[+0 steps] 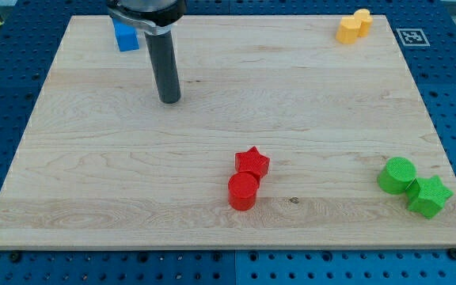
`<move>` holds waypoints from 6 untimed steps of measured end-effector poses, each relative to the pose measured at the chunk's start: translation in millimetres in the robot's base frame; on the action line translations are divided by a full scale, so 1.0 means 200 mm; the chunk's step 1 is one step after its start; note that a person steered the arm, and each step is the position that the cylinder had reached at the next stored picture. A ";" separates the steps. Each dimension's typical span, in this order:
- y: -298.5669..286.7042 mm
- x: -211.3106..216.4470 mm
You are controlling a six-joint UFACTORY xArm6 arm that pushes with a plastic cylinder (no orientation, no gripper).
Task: Move your arm towards center right
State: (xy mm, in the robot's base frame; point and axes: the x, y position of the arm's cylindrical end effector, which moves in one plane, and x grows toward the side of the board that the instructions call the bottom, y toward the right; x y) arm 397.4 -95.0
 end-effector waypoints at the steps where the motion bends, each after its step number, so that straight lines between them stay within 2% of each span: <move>1: 0.00 0.00; 2: 0.08 0.00; 3: 0.33 0.00; 5: 1.04 0.05; 6: 1.46 0.18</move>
